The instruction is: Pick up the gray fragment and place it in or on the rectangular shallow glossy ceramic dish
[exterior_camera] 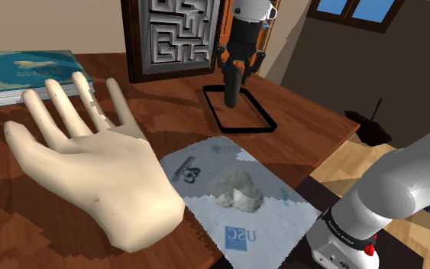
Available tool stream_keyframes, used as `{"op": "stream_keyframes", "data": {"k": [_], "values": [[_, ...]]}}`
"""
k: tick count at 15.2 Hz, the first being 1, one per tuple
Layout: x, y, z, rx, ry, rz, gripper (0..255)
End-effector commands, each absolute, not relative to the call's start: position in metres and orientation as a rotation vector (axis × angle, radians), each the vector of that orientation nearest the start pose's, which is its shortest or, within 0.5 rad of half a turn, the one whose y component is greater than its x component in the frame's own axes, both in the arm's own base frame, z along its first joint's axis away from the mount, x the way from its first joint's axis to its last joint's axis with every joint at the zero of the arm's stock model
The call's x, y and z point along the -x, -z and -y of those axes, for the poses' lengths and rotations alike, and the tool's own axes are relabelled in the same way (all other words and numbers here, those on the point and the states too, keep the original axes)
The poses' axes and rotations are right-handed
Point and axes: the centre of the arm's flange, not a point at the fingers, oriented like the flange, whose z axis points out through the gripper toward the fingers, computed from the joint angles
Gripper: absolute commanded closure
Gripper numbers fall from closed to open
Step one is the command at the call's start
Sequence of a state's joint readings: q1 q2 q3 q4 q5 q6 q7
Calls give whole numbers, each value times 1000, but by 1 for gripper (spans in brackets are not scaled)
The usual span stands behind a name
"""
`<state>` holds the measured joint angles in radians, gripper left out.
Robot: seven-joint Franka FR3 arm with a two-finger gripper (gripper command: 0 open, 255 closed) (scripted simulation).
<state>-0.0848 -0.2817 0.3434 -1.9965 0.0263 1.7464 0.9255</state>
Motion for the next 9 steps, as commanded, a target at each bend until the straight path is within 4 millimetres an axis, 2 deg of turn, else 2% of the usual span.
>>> {"op": "stream_keyframes", "data": {"k": [1, 6, 9], "values": [[-458, -562, -141, 3004, 82, -1068, 255], [-458, -538, -141, 3004, 82, -1068, 255], [-458, -538, -141, 3004, 82, -1068, 255]]}}
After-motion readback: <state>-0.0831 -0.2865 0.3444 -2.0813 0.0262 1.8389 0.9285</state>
